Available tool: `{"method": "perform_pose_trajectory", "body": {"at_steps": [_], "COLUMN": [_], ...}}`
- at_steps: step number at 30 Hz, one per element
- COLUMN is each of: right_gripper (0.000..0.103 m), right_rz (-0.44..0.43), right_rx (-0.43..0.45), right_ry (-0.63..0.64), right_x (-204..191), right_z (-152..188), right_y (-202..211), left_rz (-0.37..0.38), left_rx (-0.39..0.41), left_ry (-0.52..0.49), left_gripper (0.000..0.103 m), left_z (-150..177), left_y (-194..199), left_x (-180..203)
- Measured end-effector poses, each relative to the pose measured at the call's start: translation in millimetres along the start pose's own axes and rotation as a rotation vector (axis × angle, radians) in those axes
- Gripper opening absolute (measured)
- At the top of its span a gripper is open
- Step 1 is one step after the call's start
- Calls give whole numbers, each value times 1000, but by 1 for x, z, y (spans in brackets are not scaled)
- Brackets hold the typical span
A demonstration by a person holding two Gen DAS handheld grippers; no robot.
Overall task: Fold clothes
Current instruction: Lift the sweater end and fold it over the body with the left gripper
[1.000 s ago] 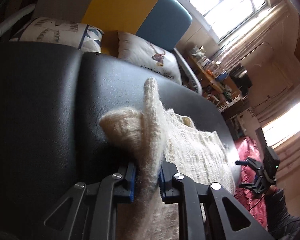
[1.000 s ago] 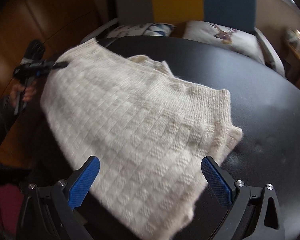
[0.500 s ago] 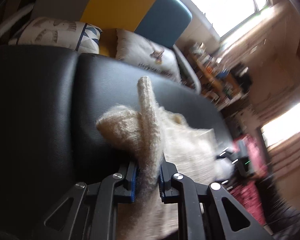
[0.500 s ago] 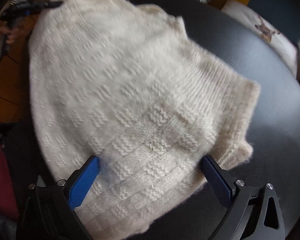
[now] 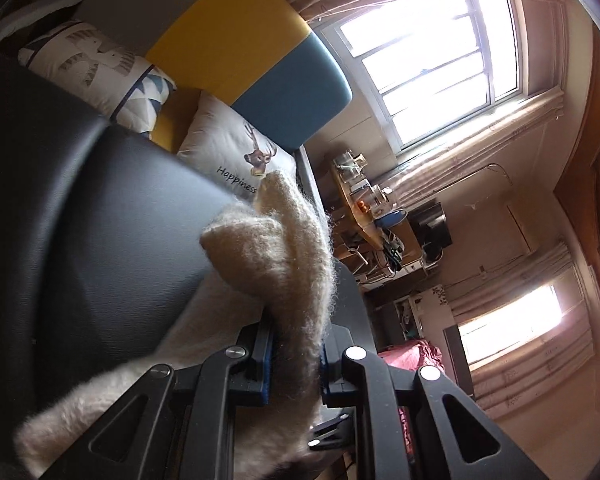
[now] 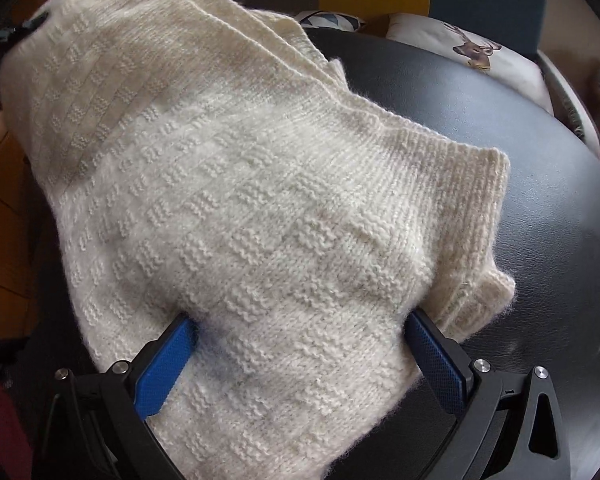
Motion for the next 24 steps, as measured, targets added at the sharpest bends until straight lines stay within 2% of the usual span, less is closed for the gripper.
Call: {"method": "perform_pose_trajectory", "body": {"at_steps": [5, 10, 15, 19, 24], "right_gripper": [103, 103, 103, 103, 103], "right_rz": [-7, -46, -96, -124, -160], "right_rx": [62, 159, 226, 256, 297], "right_ry": [-50, -134, -191, -194, -207], "right_x": [-5, 4, 15, 21, 21], "right_z": [-1, -1, 2, 7, 8], "right_y": [0, 8, 15, 19, 17], "left_rz": [-25, -79, -151, -206, -232], "left_rx": [-3, -38, -119, -195, -197], "left_ry": [29, 44, 46, 46, 60], "left_gripper": [15, 15, 15, 15, 14], "left_z": [7, 37, 84, 123, 138], "left_y": [-31, -76, -135, -165, -178], "left_x": [34, 57, 52, 40, 37]}}
Point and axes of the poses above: each gripper's, at about its wrist camera, not at the fingertips, and y roughly against the way its jaws point, x to its right, z to its underside, the point moved 9 cm from there along -y, roughly the way its jaws point, and after that the axes turned 11 degrees about x, right-handed, at the moved point
